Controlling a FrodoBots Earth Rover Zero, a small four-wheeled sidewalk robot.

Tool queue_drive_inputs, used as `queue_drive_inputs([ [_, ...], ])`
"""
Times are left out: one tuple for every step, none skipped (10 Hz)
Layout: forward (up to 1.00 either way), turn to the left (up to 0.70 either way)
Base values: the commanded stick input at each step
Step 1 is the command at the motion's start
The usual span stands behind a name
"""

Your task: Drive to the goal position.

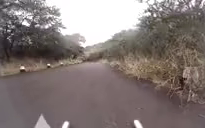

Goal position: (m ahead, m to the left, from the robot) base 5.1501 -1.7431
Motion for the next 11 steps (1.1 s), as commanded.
queue_drive_inputs([
  [0.50,0.00],
  [0.50,0.00],
  [0.50,0.00],
  [0.50,0.00],
  [0.50,0.00],
  [0.50,0.00],
  [0.50,0.00],
  [0.50,0.00],
  [0.50,0.00],
  [0.50,0.00],
  [0.50,0.00],
])
